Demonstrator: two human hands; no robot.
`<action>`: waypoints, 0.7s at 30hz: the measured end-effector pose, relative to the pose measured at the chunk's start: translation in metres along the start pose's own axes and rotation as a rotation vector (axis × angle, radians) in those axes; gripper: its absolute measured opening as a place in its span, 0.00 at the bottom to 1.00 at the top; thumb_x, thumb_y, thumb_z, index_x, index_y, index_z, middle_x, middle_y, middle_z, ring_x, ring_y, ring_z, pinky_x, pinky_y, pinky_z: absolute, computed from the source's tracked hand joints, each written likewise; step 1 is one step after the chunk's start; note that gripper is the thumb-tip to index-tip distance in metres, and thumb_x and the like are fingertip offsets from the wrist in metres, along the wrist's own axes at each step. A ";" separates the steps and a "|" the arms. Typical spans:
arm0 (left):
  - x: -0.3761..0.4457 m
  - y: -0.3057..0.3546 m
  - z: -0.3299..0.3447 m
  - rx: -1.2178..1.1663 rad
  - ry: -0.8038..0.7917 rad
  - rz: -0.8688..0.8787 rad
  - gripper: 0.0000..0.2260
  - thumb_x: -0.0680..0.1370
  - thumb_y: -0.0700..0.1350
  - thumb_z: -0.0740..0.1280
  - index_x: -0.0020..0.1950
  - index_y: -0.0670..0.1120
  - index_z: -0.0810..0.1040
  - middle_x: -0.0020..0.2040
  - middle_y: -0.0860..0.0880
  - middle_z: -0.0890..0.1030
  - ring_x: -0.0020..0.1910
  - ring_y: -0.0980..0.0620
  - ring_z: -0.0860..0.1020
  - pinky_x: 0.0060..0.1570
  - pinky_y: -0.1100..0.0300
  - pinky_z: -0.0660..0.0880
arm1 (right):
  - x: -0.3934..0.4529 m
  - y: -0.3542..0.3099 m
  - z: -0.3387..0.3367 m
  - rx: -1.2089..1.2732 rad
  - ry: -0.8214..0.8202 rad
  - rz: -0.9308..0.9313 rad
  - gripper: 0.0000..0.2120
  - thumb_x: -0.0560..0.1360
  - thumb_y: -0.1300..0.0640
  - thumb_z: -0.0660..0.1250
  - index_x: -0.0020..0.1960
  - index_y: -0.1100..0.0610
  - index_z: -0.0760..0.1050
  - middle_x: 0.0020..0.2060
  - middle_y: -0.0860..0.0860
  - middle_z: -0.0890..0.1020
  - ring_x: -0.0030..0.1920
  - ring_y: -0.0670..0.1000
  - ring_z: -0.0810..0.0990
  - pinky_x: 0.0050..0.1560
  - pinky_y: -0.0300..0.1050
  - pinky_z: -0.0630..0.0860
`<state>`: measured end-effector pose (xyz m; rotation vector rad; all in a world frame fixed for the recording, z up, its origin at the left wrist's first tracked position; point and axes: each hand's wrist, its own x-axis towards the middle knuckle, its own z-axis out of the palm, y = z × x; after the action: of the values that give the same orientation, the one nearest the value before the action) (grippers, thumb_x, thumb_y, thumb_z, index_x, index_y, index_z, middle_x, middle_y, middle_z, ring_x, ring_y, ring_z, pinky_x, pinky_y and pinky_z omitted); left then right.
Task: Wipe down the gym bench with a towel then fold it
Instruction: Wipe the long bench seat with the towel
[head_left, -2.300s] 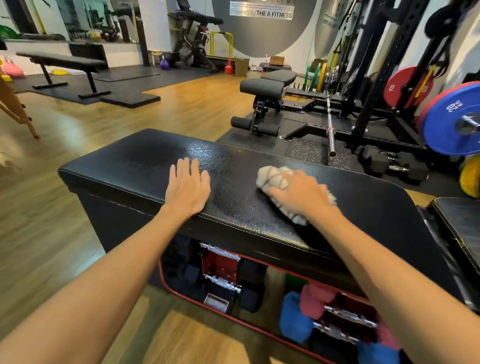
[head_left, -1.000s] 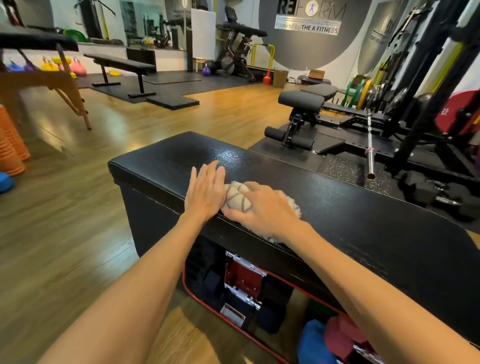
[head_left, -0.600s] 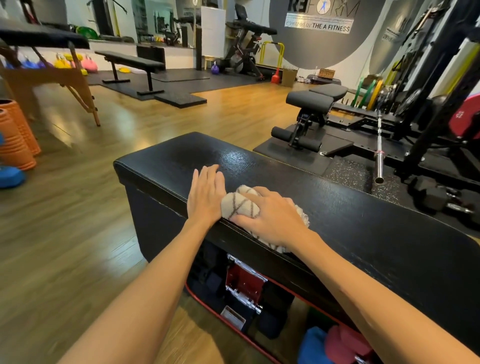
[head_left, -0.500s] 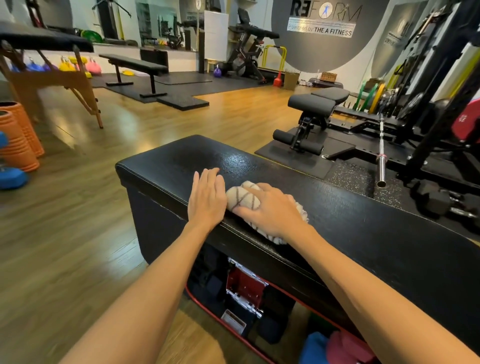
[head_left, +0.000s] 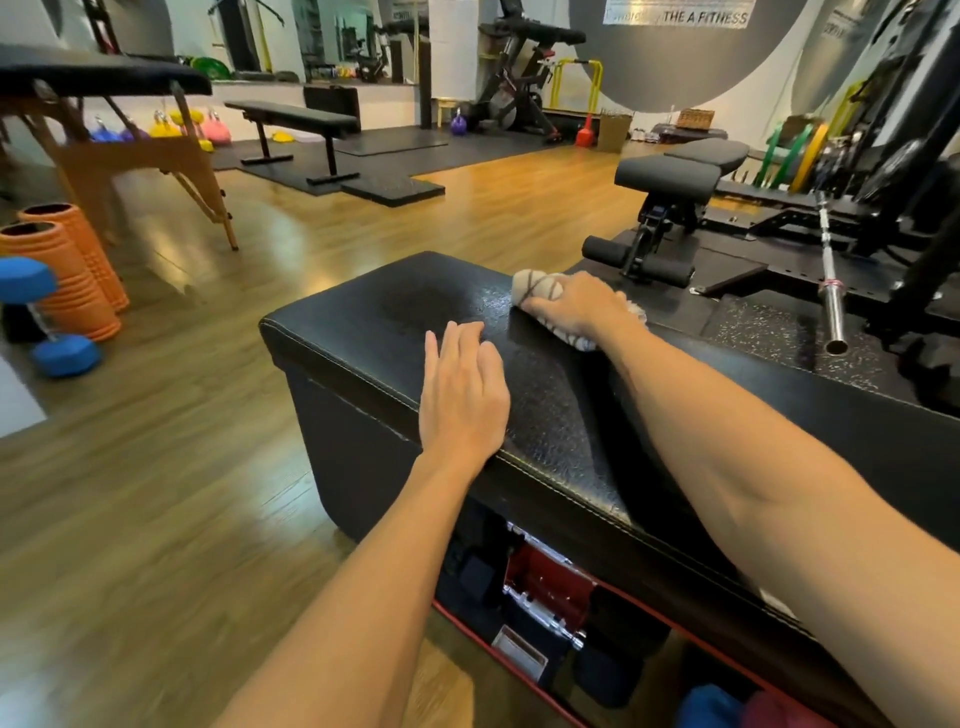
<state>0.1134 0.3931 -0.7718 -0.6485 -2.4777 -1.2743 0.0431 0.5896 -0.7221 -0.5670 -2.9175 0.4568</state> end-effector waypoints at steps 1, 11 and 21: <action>0.001 -0.001 0.002 -0.005 0.003 0.026 0.21 0.83 0.45 0.44 0.72 0.41 0.66 0.74 0.44 0.66 0.75 0.50 0.54 0.76 0.53 0.45 | 0.002 0.001 0.000 -0.009 -0.004 -0.007 0.30 0.72 0.32 0.64 0.62 0.55 0.76 0.62 0.57 0.79 0.61 0.62 0.76 0.61 0.56 0.72; 0.009 -0.003 -0.003 -0.144 -0.060 -0.039 0.18 0.82 0.45 0.50 0.72 0.48 0.65 0.74 0.47 0.65 0.75 0.51 0.59 0.70 0.52 0.59 | -0.089 -0.033 0.010 -0.028 -0.048 -0.208 0.30 0.62 0.26 0.52 0.47 0.47 0.75 0.52 0.53 0.80 0.55 0.59 0.79 0.56 0.57 0.74; 0.038 -0.031 -0.028 0.094 -0.059 -0.089 0.16 0.81 0.36 0.50 0.67 0.37 0.70 0.74 0.39 0.64 0.74 0.42 0.58 0.74 0.44 0.50 | -0.165 -0.027 0.011 -0.089 -0.088 -0.348 0.33 0.74 0.31 0.60 0.74 0.46 0.67 0.72 0.50 0.70 0.68 0.58 0.71 0.63 0.59 0.67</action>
<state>0.0665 0.3643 -0.7602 -0.5661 -2.6239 -1.1765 0.1831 0.4995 -0.7362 -0.0425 -3.0422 0.3139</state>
